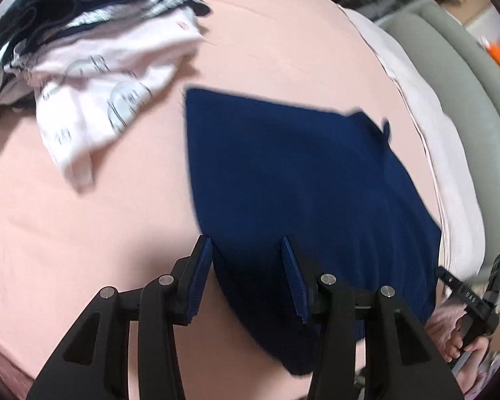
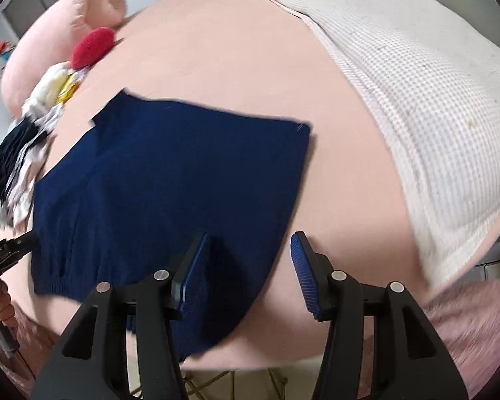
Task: Fold clothes
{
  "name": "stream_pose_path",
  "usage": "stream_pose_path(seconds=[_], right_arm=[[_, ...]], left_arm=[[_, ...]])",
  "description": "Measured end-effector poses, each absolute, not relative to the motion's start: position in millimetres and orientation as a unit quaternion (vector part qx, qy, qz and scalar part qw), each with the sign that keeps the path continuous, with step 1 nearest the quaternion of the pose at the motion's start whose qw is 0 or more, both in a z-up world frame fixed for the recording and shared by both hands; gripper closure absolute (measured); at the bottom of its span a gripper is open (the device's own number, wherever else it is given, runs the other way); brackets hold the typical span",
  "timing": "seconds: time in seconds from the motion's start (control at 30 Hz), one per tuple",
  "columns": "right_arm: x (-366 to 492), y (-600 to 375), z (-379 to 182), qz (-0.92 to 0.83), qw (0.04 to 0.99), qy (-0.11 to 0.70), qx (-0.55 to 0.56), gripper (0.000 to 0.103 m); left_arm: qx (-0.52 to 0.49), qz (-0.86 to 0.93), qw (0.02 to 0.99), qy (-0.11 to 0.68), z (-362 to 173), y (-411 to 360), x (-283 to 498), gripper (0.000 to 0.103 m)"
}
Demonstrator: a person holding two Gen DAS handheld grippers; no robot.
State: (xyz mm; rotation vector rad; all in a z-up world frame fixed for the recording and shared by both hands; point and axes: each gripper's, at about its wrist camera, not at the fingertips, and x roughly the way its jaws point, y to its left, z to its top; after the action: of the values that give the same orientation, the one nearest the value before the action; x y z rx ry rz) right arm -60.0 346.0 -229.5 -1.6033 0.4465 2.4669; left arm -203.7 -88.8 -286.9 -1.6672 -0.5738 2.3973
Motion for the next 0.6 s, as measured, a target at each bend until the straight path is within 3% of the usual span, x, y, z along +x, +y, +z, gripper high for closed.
stream_pose_path(seconds=[0.23, 0.4, 0.5, 0.6], right_arm=[[-89, 360, -248, 0.820, 0.088, 0.139, -0.548, 0.048], [-93, 344, -240, 0.835, 0.124, 0.078, -0.530, 0.048], [-80, 336, -223, 0.851, 0.050, 0.140, -0.503, 0.048], [-66, 307, -214, 0.861, 0.008, 0.108, -0.497, 0.048]], left_arm=[[-0.534, 0.823, 0.063, -0.181, -281, -112, -206, 0.058], [-0.518, 0.842, 0.025, -0.146, -276, -110, -197, 0.058], [-0.493, 0.847, 0.119, -0.162, -260, -89, -188, 0.057], [-0.498, 0.843, 0.169, -0.110, -259, -52, -180, 0.057]])
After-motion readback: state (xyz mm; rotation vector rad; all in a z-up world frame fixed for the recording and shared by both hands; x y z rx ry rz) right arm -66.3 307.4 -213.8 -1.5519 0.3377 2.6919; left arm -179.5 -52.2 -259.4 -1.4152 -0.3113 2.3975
